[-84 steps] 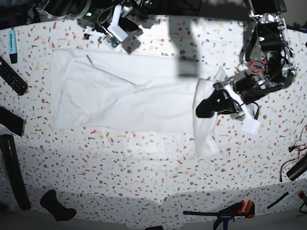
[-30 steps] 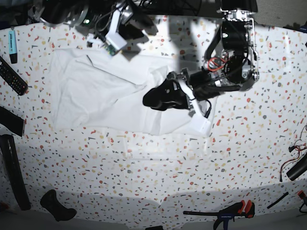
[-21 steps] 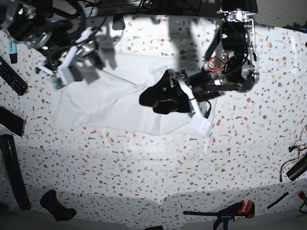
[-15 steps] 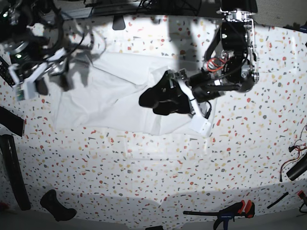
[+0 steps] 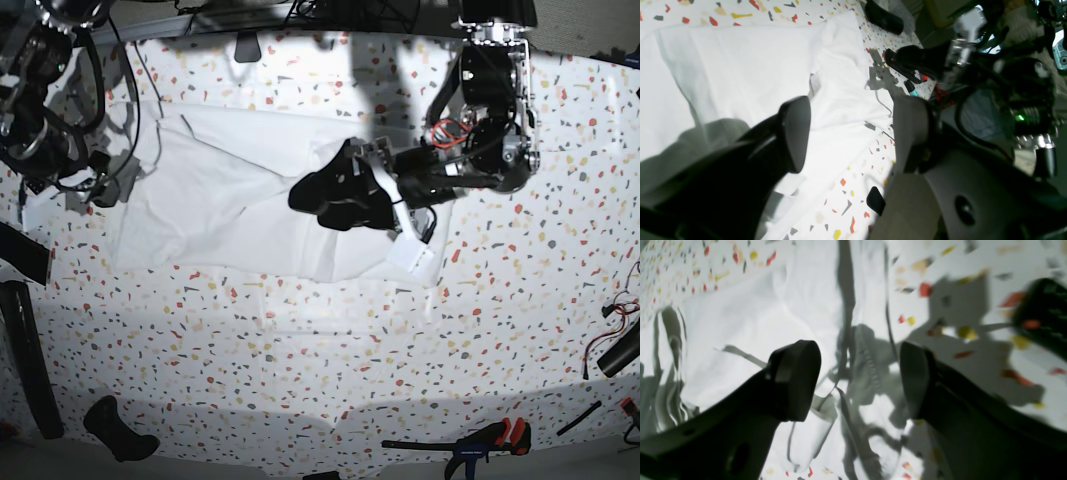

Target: Fold the T-shirt properly

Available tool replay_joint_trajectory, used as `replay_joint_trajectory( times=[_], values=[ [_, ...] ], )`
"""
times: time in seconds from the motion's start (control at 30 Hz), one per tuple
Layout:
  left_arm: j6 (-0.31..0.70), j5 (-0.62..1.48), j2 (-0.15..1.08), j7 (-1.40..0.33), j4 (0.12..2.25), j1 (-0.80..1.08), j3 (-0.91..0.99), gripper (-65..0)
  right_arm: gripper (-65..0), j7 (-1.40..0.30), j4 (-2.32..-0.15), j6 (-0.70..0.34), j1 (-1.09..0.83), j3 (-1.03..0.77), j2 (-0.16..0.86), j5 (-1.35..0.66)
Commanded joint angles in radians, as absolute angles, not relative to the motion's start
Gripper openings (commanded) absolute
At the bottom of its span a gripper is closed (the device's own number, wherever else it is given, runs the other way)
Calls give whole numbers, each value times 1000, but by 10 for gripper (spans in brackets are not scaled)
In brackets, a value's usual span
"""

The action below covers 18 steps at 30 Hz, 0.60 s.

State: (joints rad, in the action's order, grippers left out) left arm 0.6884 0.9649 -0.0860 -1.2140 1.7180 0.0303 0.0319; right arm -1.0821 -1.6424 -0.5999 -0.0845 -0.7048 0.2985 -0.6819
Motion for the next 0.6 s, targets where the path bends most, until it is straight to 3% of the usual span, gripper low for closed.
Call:
replay_joint_trajectory(
  times=[0.0, 0.33, 0.57],
  values=[
    [698, 986, -91, -1200, 1738, 14, 30, -278, -248, -1071, -1625, -621, -60, -706, 319, -694],
    [698, 674, -40, -1130, 1738, 20, 27, -279, -248, -1101, -1360, -698, -29, -699, 400, -825],
    [698, 639, 26, -1120, 1738, 20, -62, -279, -249, -1098, -1258, -698, -28, -641, 404, -894]
  ],
)
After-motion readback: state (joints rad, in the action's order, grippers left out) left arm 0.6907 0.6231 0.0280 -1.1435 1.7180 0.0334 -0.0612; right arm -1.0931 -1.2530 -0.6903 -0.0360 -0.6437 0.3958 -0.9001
